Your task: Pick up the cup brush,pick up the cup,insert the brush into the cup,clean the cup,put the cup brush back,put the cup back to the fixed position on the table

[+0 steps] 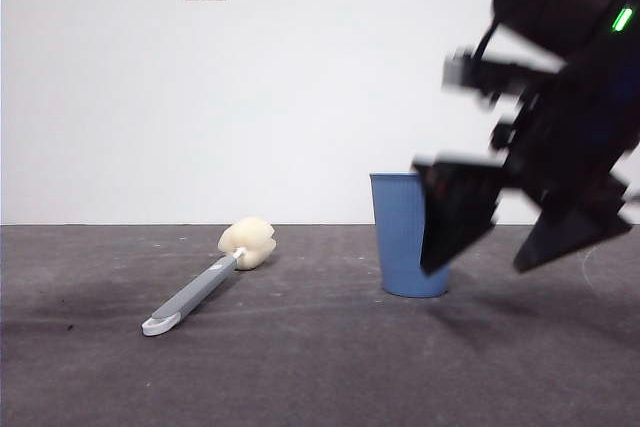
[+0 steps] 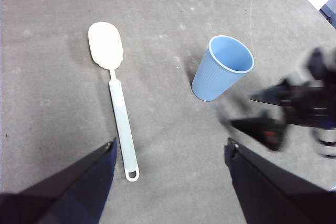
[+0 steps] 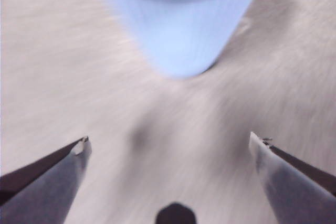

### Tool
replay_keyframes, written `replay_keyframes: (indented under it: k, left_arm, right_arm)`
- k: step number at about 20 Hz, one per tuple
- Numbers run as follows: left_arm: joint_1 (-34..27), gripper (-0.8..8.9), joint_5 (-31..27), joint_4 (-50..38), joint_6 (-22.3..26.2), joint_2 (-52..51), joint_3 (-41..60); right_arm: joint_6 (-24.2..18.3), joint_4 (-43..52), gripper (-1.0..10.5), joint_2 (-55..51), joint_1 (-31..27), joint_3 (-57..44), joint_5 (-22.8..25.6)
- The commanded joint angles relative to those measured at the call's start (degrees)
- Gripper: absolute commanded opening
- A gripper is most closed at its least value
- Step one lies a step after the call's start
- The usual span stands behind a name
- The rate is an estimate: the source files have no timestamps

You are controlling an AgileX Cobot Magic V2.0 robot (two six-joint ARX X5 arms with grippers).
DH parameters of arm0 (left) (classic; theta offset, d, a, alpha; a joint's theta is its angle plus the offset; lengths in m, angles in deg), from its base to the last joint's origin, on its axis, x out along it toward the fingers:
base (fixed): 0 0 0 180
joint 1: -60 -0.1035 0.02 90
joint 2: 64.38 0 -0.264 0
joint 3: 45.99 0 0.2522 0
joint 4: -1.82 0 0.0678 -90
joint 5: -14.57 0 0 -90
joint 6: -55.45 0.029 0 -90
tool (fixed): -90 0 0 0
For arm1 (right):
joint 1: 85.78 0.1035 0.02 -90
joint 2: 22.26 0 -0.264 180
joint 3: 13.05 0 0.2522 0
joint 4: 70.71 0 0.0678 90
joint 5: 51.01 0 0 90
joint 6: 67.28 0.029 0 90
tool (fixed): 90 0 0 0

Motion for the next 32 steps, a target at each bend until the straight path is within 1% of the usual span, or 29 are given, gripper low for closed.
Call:
replay_keyframes:
  k: [1,2,4,7,9,11,13,15,17,18,19,20,22,23,24,32]
  left_arm:
    - [0.17,3.46,0.04,1.27,0.96,-0.13,0.35]
    - [0.17,3.46,0.11,2.01,1.73,-0.13,0.35]
    - [0.17,3.46,0.15,3.15,3.54,-0.13,0.35]
    - [0.17,3.46,3.3,4.28,4.96,-0.13,0.35]
    - [0.17,3.46,5.31,4.61,5.79,-0.13,0.35]
    - [0.17,3.45,7.69,5.29,6.91,-0.13,0.35]
    - [0.17,3.45,9.11,6.51,6.91,-0.13,0.35]
    - [0.2,3.45,9.11,8.07,6.91,-0.13,0.35]
    - [0.17,3.41,9.14,9.51,6.91,-0.13,0.35]
    - [0.17,3.4,9.14,9.88,6.91,-0.13,0.35]
    - [0.2,3.11,9.2,10.03,6.93,-0.13,0.35]
    - [0.17,2.41,9.6,10.05,6.91,-0.13,0.35]
    - [0.2,0.41,10.4,9.84,6.91,-0.13,0.35]
    - [0.17,-0.17,10.36,9.88,6.91,-0.13,0.35]
    - [0.17,-0.08,10.38,9.86,6.93,-0.13,0.35]
    - [0.17,-0.08,10.12,9.86,7.37,-0.13,0.35]
  right_arm:
    - [2.08,-9.4,5.1,-10.08,0.37,-0.31,-4.66]
    - [2.95,-14.47,5.1,-15.72,0.37,0.02,-6.56]
    - [3.45,-21.88,5.1,-25.07,0.37,1.18,-8.59]
    - [3.63,-33.18,5.0,-36.02,0.37,5.81,-8.61]
    - [3.58,-40.24,5.0,-39.43,0.37,9.9,-8.63]
    - [3.37,-47.04,5.0,-40.06,0.37,14.01,-9.01]
    - [2.91,-51.49,5.0,-39.58,0.37,16.5,-12.57]
    - [2.84,-52.92,5.0,-39.17,0.37,17.05,-15.76]
    - [2.86,-53.24,5.0,-38.82,0.37,17.07,-16.28]
    - [2.86,-53.24,4.6,-38.6,0.37,17.05,-16.26]
    - [2.86,-53.24,3.8,-38.49,0.37,17.05,-16.28]
    - [2.86,-53.22,3.0,-38.38,0.37,17.05,-16.26]
    - [2.89,-53.22,1.0,-38.36,0.37,17.05,-16.28]
    - [2.89,-53.22,0.2,-38.36,0.37,17.05,-16.31]
    - [2.89,-53.22,-0.2,-38.36,0.37,17.05,-16.28]
    - [3.06,-52.63,-0.1,-38.36,0.37,17.05,-15.87]
